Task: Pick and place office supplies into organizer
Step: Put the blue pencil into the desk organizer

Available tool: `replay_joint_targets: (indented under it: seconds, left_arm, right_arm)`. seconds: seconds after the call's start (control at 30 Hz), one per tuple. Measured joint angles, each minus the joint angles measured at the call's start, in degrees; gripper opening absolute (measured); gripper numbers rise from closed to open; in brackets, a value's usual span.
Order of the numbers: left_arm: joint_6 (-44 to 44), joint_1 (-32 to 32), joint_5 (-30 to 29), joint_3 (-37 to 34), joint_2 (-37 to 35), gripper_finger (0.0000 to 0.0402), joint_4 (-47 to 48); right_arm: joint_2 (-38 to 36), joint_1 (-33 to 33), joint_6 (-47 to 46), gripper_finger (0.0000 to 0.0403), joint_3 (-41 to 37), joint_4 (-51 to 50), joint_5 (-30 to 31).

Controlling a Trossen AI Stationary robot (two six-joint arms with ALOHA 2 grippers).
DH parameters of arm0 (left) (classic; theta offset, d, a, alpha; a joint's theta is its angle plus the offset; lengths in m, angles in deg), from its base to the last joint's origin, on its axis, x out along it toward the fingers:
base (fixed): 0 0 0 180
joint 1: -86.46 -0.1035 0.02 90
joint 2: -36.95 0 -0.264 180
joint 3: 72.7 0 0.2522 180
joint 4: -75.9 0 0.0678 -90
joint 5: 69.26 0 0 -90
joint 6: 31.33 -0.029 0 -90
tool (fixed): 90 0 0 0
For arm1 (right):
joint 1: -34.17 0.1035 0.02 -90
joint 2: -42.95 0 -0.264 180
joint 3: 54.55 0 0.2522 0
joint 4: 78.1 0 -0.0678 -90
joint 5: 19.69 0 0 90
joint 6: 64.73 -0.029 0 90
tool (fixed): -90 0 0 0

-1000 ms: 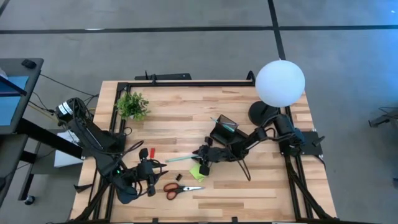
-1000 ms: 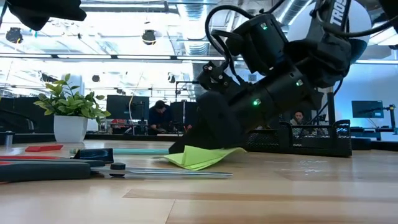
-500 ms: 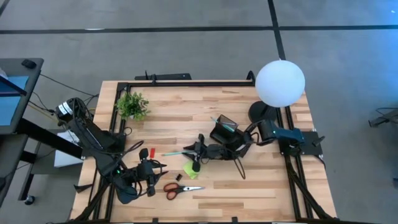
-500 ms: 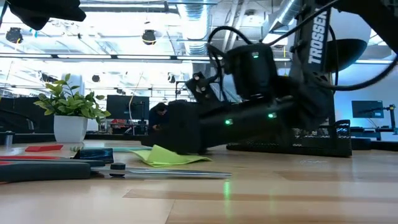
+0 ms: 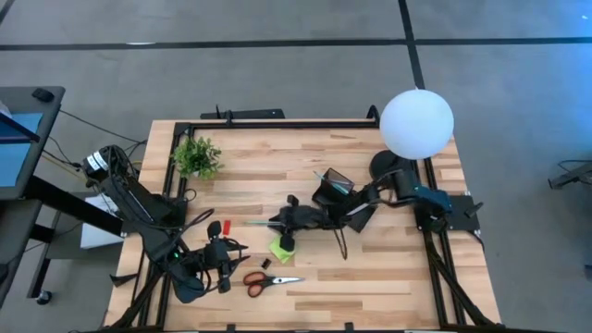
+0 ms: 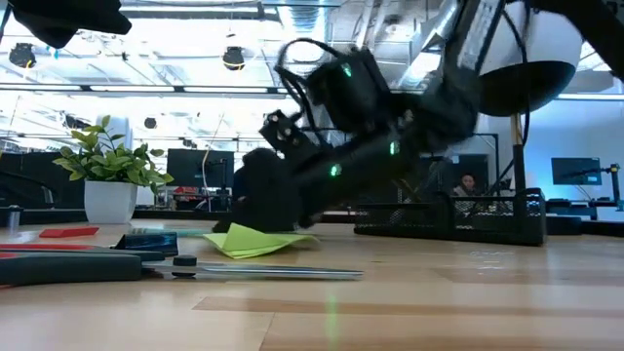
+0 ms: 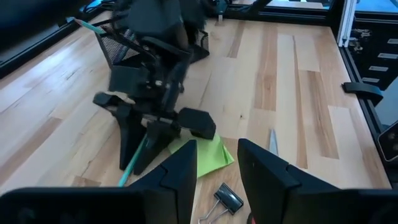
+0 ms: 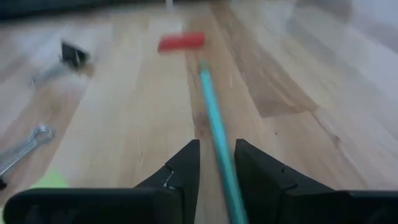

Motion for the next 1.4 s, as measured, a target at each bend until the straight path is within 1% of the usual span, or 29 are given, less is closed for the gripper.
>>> replay_joint_targets:
  seconds: [0.03, 0.13, 0.23, 0.33, 0.5, 0.67, 0.87, 1.03, 1.1, 1.27, 1.4]
  left_arm:
    - [0.0, 0.0, 0.1, 0.0, 0.0, 0.0114, 0.0]
    - [-0.2, 0.0, 0.1, 0.0, 0.0, 0.0114, -0.1]
    - [-0.2, 0.0, 0.4, 0.0, 0.0, 0.0114, -0.2]
    - [0.3, 0.0, 0.7, 0.0, 0.0, 0.0114, -0.2]
    - [0.4, 0.0, 0.9, 0.0, 0.0, 0.0114, -0.3]
    - [0.1, 0.0, 0.8, 0.0, 0.0, 0.0114, -0.3]
    - [0.1, 0.0, 0.8, 0.0, 0.0, 0.0114, -0.3]
    - [0.1, 0.0, 0.8, 0.0, 0.0, 0.0114, -0.3]
    - [0.1, 0.0, 0.8, 0.0, 0.0, 0.0114, -0.3]
    - [0.1, 0.0, 0.8, 0.0, 0.0, 0.0114, -0.3]
    - [0.1, 0.0, 0.9, 0.0, 0.0, 0.0114, -0.3]
  right_arm:
    - [-1.2, -0.1, 0.0, 0.0099, 0.2, -3.9, 0.0]
    - [-3.1, -0.4, 2.2, 0.01, 0.5, -7.4, 0.1]
    - [-3.3, -1.2, 3.1, 0.01, 0.4, -7.6, -0.2]
    - [-2.7, -1.9, 2.1, 0.01, 0.4, -7.2, -2.1]
    - [-1.5, -1.6, 2.3, 0.0093, 0.5, -5.8, -1.3]
    - [-1.1, -1.8, 2.6, 0.007, 0.5, -5.0, -1.0]
    - [-1.0, -1.9, 2.8, 0.0014, 0.5, -4.7, 0.3]
    - [-1.0, -1.3, 2.0, 0.0017, 0.5, -4.6, 1.3]
    - [-0.8, -1.0, 1.5, 0.0012, 0.4, -3.0, 1.6]
    - [0.5, -0.4, 2.2, 0.0009, 0.0, 6.4, 1.4]
    - [0.5, -0.4, 0.9, 0.0013, 0.0, 7.5, 2.3]
